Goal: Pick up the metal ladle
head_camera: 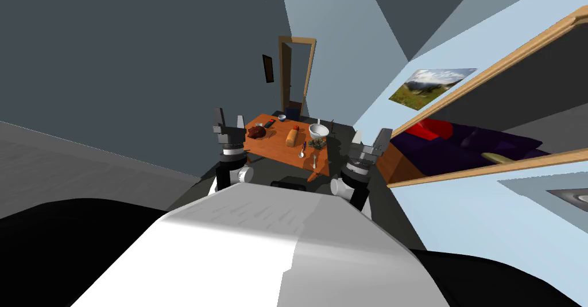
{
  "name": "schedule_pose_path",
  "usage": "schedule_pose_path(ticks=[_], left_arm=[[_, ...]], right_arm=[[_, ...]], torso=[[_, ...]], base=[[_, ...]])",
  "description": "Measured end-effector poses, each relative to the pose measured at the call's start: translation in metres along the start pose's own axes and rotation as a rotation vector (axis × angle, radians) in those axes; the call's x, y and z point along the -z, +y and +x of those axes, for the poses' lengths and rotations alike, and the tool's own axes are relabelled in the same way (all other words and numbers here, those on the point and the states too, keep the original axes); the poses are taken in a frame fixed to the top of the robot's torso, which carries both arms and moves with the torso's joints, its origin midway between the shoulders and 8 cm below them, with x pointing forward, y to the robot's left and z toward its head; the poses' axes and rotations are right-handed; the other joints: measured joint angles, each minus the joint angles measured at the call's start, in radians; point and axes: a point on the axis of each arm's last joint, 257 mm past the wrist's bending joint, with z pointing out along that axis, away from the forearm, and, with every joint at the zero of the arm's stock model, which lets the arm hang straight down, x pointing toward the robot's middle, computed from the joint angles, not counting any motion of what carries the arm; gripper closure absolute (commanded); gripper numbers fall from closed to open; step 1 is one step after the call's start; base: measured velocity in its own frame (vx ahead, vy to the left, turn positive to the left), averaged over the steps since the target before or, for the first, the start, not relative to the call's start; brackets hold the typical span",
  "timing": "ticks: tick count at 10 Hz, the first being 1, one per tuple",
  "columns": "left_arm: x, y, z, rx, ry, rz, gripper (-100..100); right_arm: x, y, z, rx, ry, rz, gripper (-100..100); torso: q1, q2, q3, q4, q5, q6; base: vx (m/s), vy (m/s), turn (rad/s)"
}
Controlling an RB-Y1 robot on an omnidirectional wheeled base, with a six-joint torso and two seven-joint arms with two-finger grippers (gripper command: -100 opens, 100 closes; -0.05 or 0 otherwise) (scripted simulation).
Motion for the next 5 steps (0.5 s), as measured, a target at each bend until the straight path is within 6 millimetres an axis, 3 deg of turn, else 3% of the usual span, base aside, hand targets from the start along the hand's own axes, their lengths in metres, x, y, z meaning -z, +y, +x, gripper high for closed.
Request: schedule_pose_path(ticks=[3, 5], left_arm=[[0.0, 0.0, 0.0, 0.0, 0.0, 0.0, 0], [0.0, 0.0, 0.0, 0.0, 0.0, 0.0, 0]], right_arm=[[0.013, -0.021, 0.008, 0.158, 0.096, 0.054, -100], [0.021, -0.034, 0.01, 0.26, 0.152, 0.086, -100]], torso=[[-0.002, 0.003, 0.002, 0.001, -0.001, 0.0], [-0.002, 0.003, 0.002, 0.001, 0.0, 0.0]], base=[[-0.052, -0.027, 0.254], [-0.036, -0.016, 0.158]])
